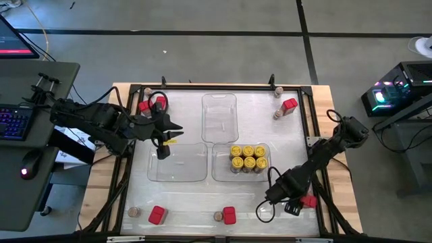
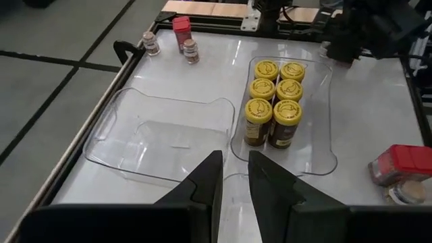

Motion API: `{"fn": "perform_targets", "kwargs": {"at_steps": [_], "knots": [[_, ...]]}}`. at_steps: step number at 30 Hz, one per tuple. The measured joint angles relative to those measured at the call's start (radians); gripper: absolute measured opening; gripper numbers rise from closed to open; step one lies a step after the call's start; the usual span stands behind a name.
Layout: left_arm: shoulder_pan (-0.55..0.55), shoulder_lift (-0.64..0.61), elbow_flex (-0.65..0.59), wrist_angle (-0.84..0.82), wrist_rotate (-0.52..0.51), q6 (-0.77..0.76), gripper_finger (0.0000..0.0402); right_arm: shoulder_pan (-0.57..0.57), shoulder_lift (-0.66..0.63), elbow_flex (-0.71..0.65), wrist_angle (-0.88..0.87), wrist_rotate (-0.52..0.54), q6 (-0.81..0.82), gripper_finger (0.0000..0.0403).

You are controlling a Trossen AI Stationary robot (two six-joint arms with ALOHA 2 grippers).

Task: Sort spices by type
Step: Put the red seasoning can into the top transparent bin

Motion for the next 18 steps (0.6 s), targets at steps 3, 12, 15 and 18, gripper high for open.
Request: {"fn": "perform_targets", "kwargs": {"at_steps": [3,12,15,18], "knots": [[0.000,0.000,0.000,0.000,-0.018,0.010,0.0060,0.000,0.000,0.014,-0.013,-0.019,-0.013,0.0210],[0.000,-0.048,0.000,-0.021,-0.057,0.056,0.0060,-0.042,0.000,0.213,-0.063,-0.055,-0.098,0.0210],[0.000,-0.094,0.000,-0.032,-0.096,0.046,0.0060,-0.078,0.000,0.322,-0.043,-0.088,-0.136,0.0210],[0.000,-0.142,0.000,-0.032,-0.131,0.014,0.0060,-0.137,0.000,0.443,-0.003,-0.087,-0.186,0.0210]]}}
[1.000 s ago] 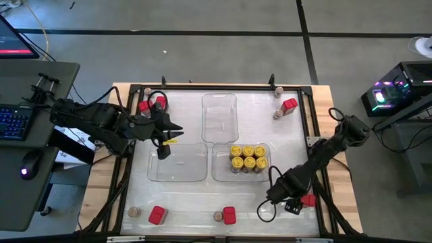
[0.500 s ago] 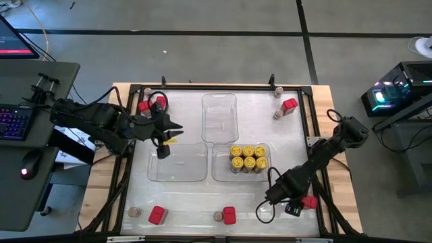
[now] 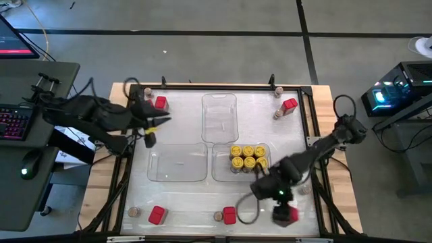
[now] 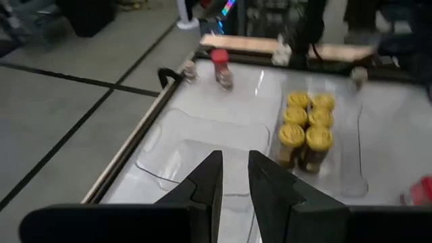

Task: Sort spices by type
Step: Put the red seasoning can into the top transparent bin

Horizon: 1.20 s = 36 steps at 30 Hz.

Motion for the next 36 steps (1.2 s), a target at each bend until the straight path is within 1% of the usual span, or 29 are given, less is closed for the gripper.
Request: {"fn": "perform_targets", "kwargs": {"at_steps": [4,9,12,14,16,20,23,26,29,32,36], "knots": [[0.000,-0.047,0.000,0.000,-0.009,-0.020,0.0060,-0.109,0.000,0.154,0.092,0.059,-0.067,0.0210],[0.000,-0.066,0.000,0.000,-0.004,-0.020,0.0060,-0.267,0.000,0.296,0.211,0.208,-0.151,0.0210],[0.000,-0.063,0.000,-0.001,0.006,-0.020,0.0060,-0.358,0.000,0.350,0.231,0.321,-0.178,0.0210],[0.000,-0.059,0.000,-0.014,0.022,-0.018,0.0060,-0.422,0.000,0.370,0.231,0.415,-0.163,0.0210],[0.000,-0.055,-0.001,-0.029,0.030,-0.010,0.0060,-0.489,0.000,0.373,0.231,0.496,-0.112,0.0210],[0.000,-0.050,-0.026,-0.031,0.034,0.017,0.0060,-0.616,0.003,0.352,0.241,0.595,-0.006,0.0210],[0.000,-0.042,-0.049,-0.027,0.034,0.040,0.0060,-0.690,0.026,0.344,0.239,0.606,0.036,0.0210],[0.000,-0.034,-0.094,-0.005,0.026,0.069,0.0060,-0.739,0.055,0.343,0.260,0.584,0.033,0.0210],[0.004,-0.015,-0.145,0.046,-0.001,0.104,0.0060,-0.769,0.071,0.343,0.294,0.507,-0.020,0.0210],[0.024,0.017,-0.187,0.113,-0.017,0.148,0.0064,-0.795,0.081,0.343,0.309,0.419,-0.117,0.0210],[0.074,0.083,-0.189,0.210,-0.031,0.279,0.0091,-0.830,0.080,0.343,0.311,0.380,-0.214,0.0210]]}}
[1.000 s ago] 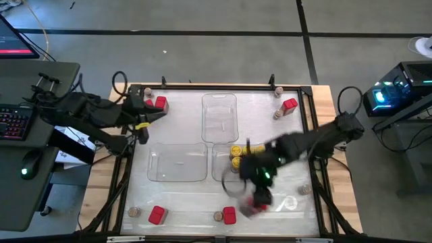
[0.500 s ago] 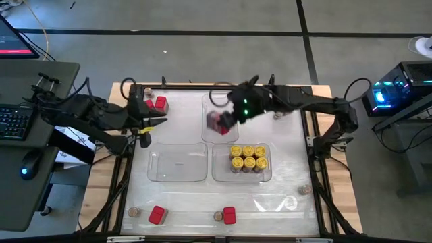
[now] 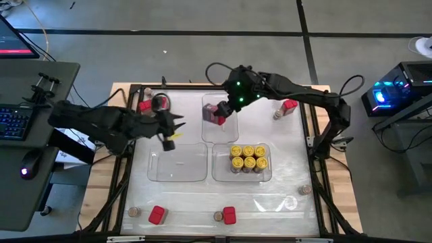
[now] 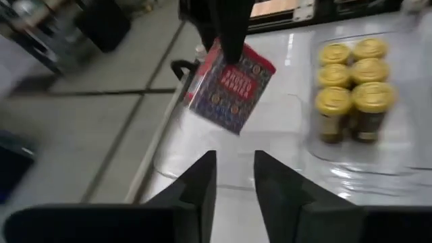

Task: Sort spices by type
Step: Put the red seasoning can into the top transparent bin

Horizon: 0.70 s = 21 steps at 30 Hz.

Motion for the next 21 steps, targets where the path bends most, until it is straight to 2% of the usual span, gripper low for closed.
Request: {"fn": "perform_targets", "kwargs": {"at_steps": [6,11,15,21], "knots": [[0.125,0.120,0.001,0.222,-0.074,0.408,0.0159,-0.072,0.001,0.000,0.005,-0.033,-0.109,0.0210],[0.206,0.232,0.000,0.320,-0.229,0.727,0.0212,-0.155,0.006,0.000,0.050,-0.110,-0.120,0.0210],[0.240,0.290,0.000,0.450,-0.313,0.964,0.0241,-0.206,0.006,0.000,0.156,-0.111,-0.022,0.0210],[0.276,0.296,0.000,0.512,-0.288,1.109,0.0250,-0.234,0.006,0.000,0.332,-0.095,0.139,0.0210]]}}
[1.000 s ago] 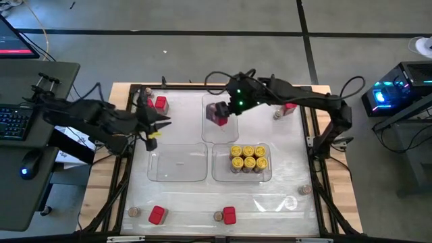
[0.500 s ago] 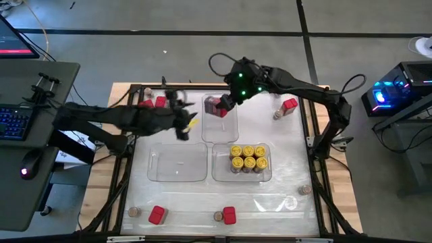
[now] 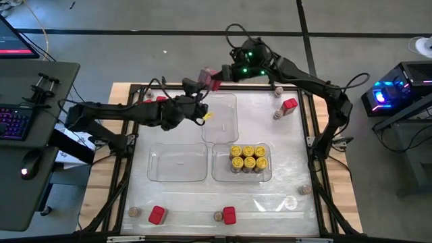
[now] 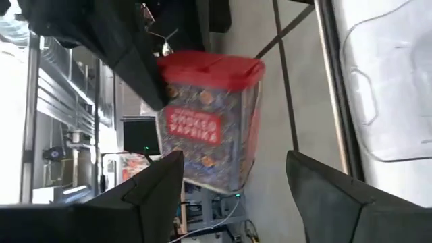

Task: Sort spices by type
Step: Put the red seasoning can into the top transparent bin

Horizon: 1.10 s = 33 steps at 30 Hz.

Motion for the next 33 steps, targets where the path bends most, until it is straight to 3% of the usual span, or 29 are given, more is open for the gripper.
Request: {"fn": "perform_targets", "kwargs": {"at_steps": [10,15,20,27,33], "knots": [[0.066,-0.072,0.000,0.132,0.073,0.119,0.0248,0.001,0.000,0.000,0.159,0.007,0.138,0.0210],[0.086,-0.100,0.000,0.128,0.042,0.184,0.0248,0.001,0.000,0.000,0.162,-0.006,0.079,0.0210],[0.089,-0.206,0.000,-0.077,0.070,-0.134,0.0248,-0.019,-0.008,0.000,-0.050,-0.049,-0.085,0.0210],[0.102,-0.365,0.000,-0.462,0.239,-0.776,0.0248,-0.028,-0.021,0.000,-0.604,-0.019,-0.349,0.0210],[0.101,-0.427,0.000,-0.539,0.246,-0.976,0.0248,-0.028,-0.021,0.000,-0.958,0.143,-0.474,0.0210]]}}
